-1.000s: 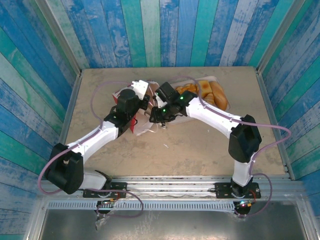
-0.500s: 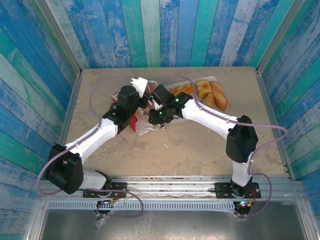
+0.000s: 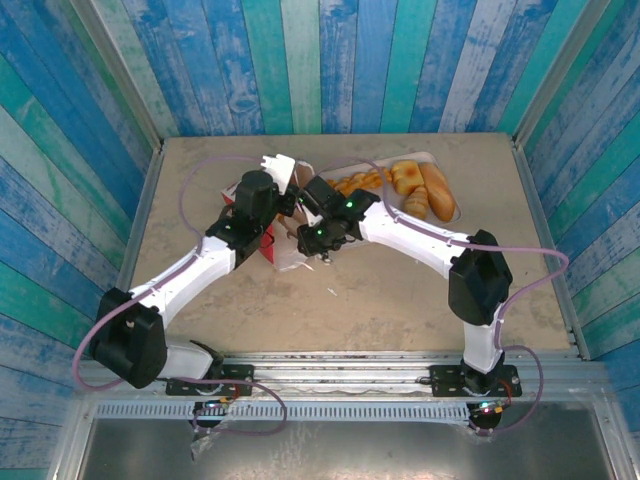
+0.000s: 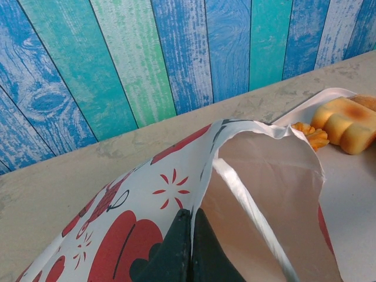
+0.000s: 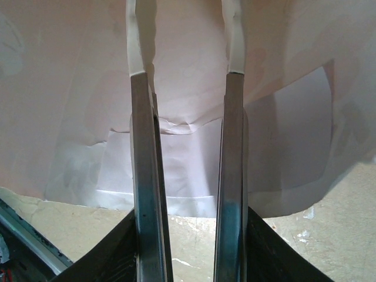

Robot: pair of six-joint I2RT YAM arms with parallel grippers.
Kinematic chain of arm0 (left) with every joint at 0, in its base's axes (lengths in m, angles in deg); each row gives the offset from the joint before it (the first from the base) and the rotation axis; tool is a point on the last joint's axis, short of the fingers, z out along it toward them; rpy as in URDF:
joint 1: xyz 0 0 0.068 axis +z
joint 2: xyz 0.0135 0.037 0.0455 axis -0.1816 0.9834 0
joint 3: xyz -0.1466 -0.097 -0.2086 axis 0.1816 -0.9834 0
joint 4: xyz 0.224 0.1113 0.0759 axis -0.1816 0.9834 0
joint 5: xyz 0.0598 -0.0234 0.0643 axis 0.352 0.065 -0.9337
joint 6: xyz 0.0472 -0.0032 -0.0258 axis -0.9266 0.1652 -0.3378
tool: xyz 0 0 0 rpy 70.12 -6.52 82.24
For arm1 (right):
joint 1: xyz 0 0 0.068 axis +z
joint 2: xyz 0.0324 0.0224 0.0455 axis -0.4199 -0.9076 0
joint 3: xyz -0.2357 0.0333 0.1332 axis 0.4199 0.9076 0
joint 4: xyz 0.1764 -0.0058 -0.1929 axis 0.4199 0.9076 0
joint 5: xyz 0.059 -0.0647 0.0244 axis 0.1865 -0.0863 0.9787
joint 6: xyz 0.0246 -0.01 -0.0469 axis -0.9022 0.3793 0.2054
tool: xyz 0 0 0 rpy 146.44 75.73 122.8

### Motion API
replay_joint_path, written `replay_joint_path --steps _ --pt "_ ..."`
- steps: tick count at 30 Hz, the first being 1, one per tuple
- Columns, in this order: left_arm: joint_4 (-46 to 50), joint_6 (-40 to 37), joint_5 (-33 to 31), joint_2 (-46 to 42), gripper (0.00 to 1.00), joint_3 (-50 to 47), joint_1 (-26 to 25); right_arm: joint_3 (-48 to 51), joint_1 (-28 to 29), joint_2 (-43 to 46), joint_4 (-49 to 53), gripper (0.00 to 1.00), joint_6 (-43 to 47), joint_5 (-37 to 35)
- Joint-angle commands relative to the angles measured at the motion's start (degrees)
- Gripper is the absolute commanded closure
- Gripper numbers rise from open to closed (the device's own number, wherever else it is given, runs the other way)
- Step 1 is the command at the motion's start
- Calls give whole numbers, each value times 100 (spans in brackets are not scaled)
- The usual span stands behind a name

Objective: Take the fake bread out of the paper bag

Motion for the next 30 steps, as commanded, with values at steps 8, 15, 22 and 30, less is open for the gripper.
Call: replay_joint_path --steps 8,15,22,30 --pt "-170 245 136 -203 100 4 80 529 -46 447 -349 56 -516 -44" --pt "-98 317 120 -273 100 -169 80 283 -95 365 -552 57 -484 14" --pt "-200 505 -25 -207 100 -162 80 1019 -102 960 -1127 57 -661 -106" --pt "-227 744 -163 -230 100 -104 80 1364 -176 1155 -1241 57 -875 -175"
